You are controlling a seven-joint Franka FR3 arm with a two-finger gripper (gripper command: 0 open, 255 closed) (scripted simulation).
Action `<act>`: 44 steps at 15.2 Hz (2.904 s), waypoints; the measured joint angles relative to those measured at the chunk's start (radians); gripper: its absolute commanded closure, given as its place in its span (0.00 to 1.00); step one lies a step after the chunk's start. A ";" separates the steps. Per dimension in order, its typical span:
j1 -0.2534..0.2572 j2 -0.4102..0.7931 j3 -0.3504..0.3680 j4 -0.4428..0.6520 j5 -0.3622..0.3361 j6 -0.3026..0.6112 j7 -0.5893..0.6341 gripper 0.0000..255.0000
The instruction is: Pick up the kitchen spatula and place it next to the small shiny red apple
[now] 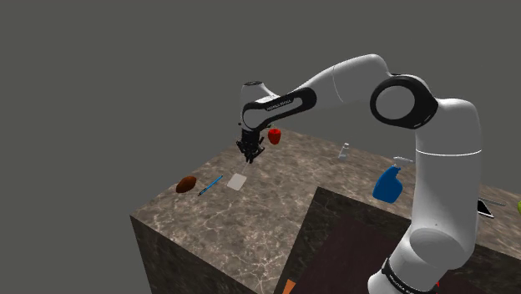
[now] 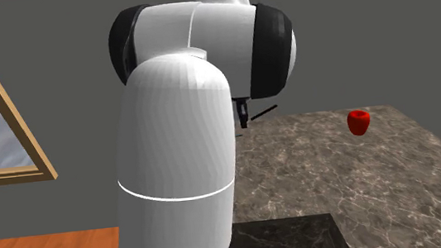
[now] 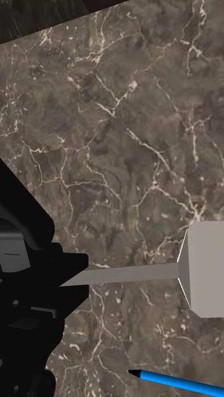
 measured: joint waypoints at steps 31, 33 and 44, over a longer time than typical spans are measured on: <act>-0.339 0.267 -0.121 0.487 0.067 -0.185 -0.504 1.00; -0.343 0.288 -0.122 0.506 0.067 -0.184 -0.510 1.00; -0.347 0.332 -0.124 0.432 0.063 -0.065 -0.507 1.00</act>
